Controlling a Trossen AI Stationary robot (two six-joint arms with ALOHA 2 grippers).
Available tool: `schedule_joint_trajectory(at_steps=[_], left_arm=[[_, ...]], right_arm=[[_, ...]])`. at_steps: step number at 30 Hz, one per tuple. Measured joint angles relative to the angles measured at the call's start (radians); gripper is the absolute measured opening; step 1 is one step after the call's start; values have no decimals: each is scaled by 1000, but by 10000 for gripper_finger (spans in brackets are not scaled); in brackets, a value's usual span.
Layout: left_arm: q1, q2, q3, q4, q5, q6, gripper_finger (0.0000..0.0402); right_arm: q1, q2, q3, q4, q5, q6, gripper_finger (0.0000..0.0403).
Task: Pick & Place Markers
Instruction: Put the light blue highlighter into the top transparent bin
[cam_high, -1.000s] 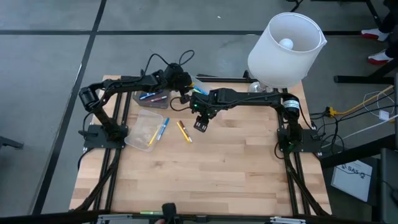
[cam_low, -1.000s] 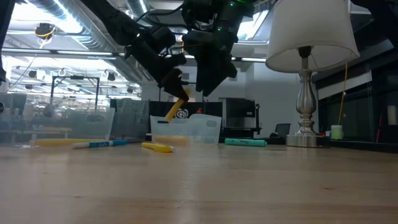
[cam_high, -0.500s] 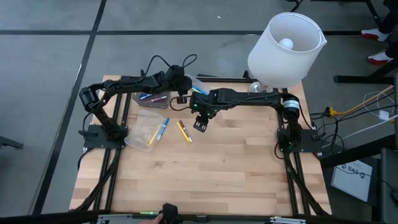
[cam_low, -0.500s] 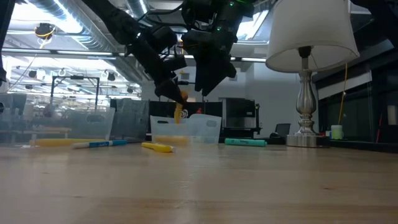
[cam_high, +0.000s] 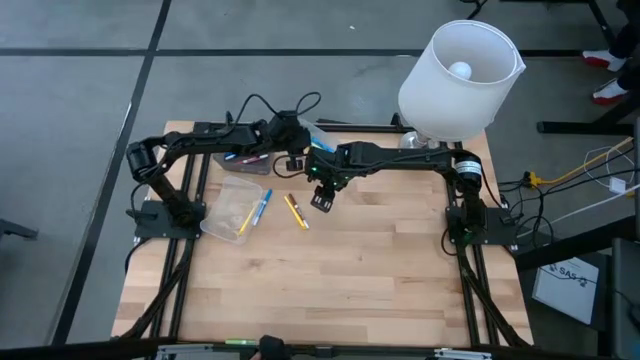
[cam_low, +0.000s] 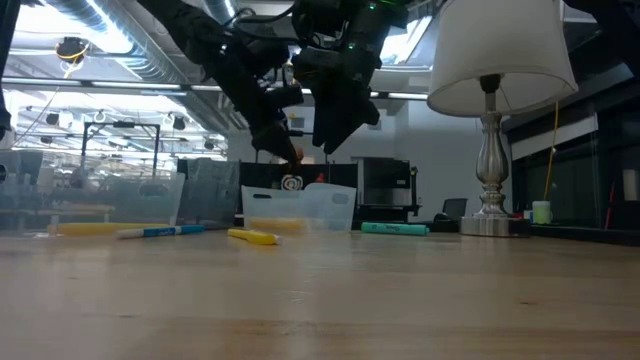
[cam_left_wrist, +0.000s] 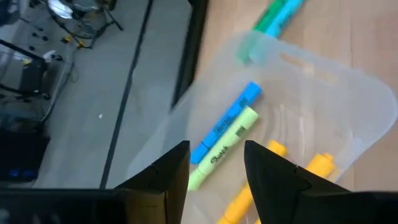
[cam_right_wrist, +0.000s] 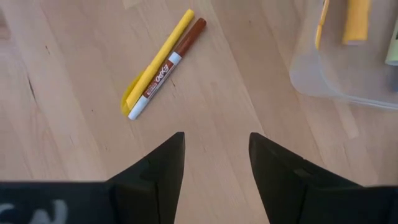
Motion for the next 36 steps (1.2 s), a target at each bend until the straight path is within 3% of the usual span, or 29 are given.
schedule_joint_trajectory(at_steps=[9, 17, 24, 32, 36], left_arm=[[4, -155, 0, -31, 43, -174, 143], [-10, -306, 0, -226, 64, -252, 143], [-54, -411, 0, -318, 64, -397, 141], [-148, -493, 0, -377, 53, -492, 139], [-197, -525, 0, -429, -3, -515, 139]], right_arm=[[0, 0, 0, -50, 5, -63, 178], [0, 0, 0, -148, 40, -121, 178], [-13, 0, 0, -247, 238, -154, 178], [-88, -2, -91, -227, 253, -166, 177], [-113, 0, -162, -161, 282, -191, 177]])
